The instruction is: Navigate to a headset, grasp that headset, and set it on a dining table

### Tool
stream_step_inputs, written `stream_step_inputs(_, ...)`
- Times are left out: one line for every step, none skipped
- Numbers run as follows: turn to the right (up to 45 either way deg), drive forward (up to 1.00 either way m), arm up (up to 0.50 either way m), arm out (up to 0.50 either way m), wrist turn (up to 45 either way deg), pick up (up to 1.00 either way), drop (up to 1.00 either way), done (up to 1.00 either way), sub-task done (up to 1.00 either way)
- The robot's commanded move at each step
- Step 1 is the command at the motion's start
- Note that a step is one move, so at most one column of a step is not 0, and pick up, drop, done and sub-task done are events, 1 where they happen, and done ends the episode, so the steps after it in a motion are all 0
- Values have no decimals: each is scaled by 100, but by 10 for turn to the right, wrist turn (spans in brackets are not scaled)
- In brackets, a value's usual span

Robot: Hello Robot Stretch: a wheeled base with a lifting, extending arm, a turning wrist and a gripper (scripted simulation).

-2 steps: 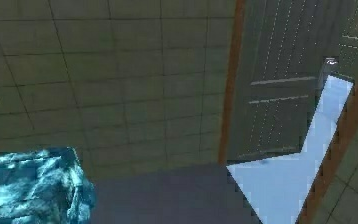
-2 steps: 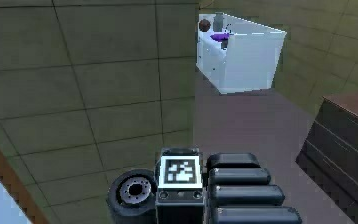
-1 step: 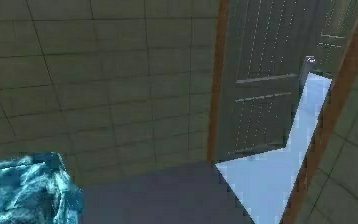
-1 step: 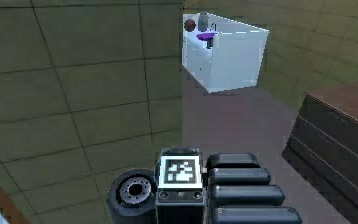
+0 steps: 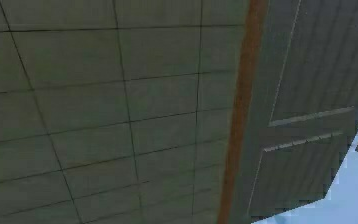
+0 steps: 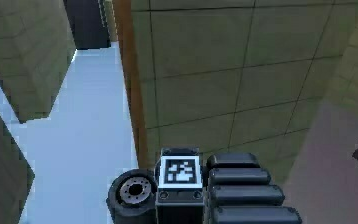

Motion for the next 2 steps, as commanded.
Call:
stream_step_inputs(240,0,0,0,0,0,0,0,0)
stream_step_inputs(0,40,0,0,0,0,0,0,0)
